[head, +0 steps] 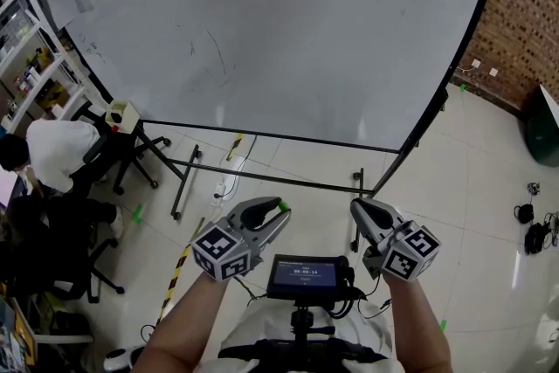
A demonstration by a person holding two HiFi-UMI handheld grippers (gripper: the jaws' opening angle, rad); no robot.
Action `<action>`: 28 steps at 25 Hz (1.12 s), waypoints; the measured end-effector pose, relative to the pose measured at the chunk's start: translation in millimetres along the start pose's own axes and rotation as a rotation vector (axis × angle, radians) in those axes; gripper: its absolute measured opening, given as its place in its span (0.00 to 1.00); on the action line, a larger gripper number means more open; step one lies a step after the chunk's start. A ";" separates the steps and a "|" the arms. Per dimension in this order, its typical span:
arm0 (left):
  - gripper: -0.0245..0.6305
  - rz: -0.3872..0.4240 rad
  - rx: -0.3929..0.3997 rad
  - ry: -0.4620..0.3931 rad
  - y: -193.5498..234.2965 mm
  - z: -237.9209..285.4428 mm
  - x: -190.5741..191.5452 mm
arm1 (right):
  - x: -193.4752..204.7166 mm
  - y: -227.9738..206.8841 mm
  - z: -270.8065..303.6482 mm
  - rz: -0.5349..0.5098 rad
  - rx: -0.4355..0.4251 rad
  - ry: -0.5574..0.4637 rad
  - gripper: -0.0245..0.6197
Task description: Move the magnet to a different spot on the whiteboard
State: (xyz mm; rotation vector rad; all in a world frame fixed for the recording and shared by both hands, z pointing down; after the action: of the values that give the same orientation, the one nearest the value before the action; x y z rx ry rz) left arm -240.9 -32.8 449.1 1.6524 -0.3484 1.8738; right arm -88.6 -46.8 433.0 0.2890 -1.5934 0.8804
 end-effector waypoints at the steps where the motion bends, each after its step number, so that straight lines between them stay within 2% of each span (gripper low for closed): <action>1: 0.24 -0.001 0.002 -0.001 -0.5 -3.5 0.8 | 1.7 4.0 -0.2 0.000 0.001 0.000 0.09; 11: 0.24 0.006 0.027 -0.002 -17.0 -20.9 8.4 | 13.9 27.6 -13.1 -0.002 0.022 0.004 0.09; 28: 0.25 -0.057 0.039 -0.038 -29.7 -34.3 18.2 | 17.9 45.3 -31.7 -0.013 0.051 -0.001 0.09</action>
State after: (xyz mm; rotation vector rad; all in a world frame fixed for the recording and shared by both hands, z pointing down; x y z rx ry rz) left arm -251.4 14.7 454.4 1.7078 -0.2789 1.8202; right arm -98.1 10.5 432.0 0.3359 -1.5693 0.9121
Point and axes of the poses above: the fingertips, and each gripper's own axes: z forward along the fingers, y to its left, x out of its underside, the point moved 1 cm from there along -z, backward along the fingers
